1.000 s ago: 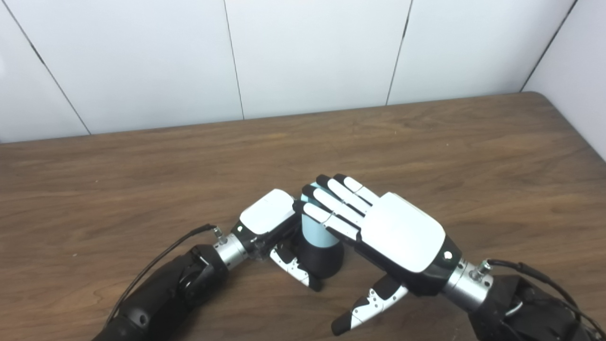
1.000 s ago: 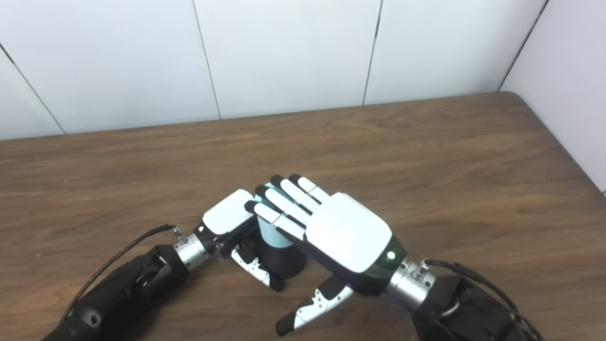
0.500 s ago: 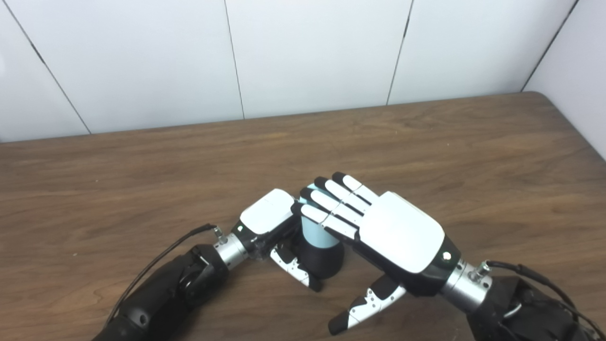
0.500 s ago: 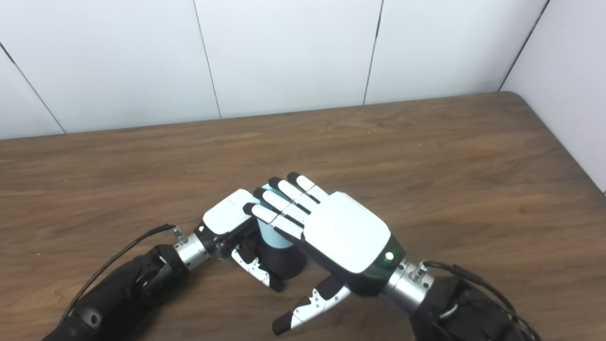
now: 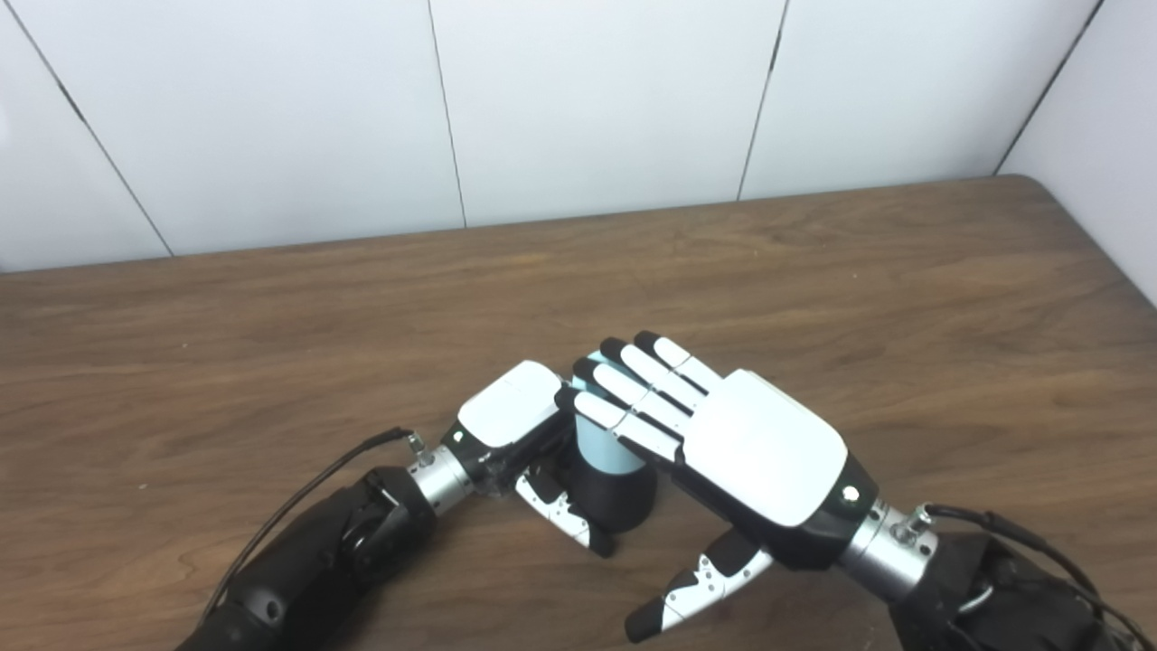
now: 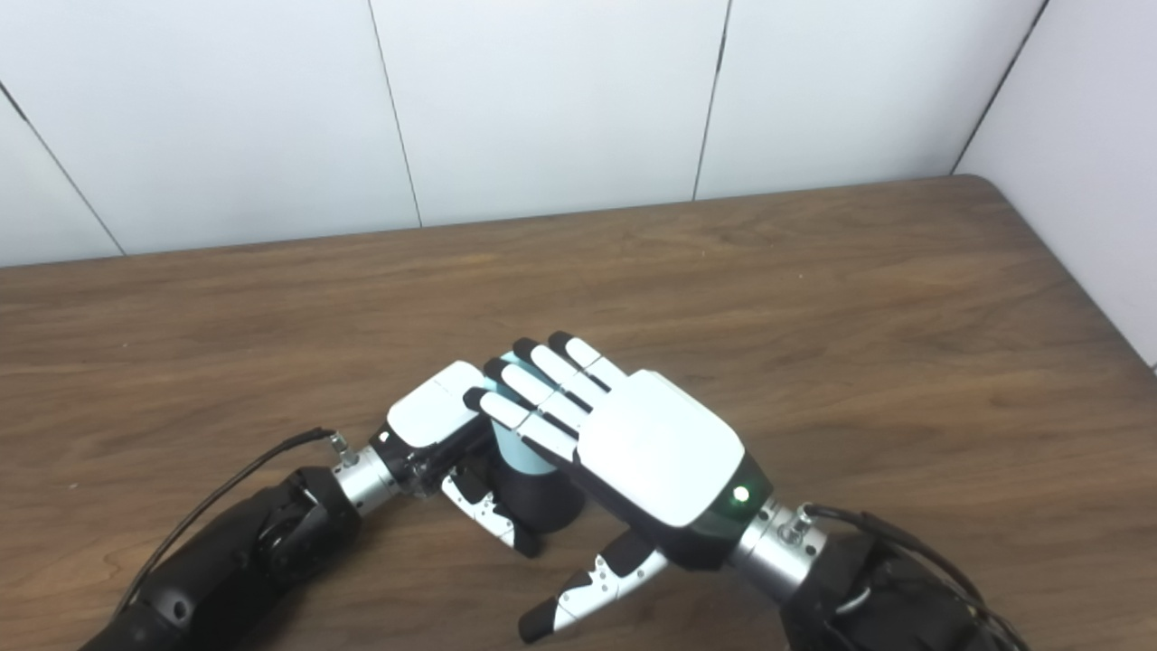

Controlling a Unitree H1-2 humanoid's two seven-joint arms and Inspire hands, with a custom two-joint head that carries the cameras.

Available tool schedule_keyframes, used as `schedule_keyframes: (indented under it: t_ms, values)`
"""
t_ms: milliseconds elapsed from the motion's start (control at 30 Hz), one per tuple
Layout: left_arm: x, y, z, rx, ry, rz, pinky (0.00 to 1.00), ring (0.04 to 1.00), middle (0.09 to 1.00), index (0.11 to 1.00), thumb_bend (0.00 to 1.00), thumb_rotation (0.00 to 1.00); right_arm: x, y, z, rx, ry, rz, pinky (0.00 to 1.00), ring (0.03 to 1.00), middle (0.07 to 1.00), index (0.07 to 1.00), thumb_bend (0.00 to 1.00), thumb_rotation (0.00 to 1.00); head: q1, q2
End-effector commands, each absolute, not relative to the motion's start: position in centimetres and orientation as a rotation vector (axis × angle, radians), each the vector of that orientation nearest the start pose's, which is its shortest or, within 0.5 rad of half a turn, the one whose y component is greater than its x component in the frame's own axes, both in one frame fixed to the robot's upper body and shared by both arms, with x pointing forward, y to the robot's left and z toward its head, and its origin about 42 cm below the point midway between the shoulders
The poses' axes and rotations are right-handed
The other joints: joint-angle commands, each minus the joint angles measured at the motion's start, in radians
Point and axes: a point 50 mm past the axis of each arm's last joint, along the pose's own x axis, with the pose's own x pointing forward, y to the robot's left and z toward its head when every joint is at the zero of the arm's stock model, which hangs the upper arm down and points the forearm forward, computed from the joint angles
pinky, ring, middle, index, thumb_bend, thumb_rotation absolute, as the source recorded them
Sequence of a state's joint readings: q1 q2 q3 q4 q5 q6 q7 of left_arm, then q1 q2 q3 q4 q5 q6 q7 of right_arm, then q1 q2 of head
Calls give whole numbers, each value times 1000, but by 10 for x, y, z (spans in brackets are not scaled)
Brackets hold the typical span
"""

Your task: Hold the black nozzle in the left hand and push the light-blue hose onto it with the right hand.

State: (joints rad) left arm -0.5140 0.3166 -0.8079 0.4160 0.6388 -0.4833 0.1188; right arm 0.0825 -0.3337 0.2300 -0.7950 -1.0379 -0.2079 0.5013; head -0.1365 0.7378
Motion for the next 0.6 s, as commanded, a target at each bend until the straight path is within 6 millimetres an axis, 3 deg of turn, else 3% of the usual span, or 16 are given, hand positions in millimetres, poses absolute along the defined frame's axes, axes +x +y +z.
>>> schedule_keyframes:
  t_ms: [0, 567]
  values:
    - [308, 172, 15, 1221, -262, -1229, 207, 240, 472, 485, 524, 0, 178, -199, 217, -1500, -444, 682, 1000, 983, 986, 937, 884, 1000, 0, 2]
    - [307, 172, 14, 1212, -259, -1227, 195, 232, 472, 485, 524, 0, 177, -198, 212, -1446, -417, 714, 999, 970, 964, 925, 889, 1000, 0, 3]
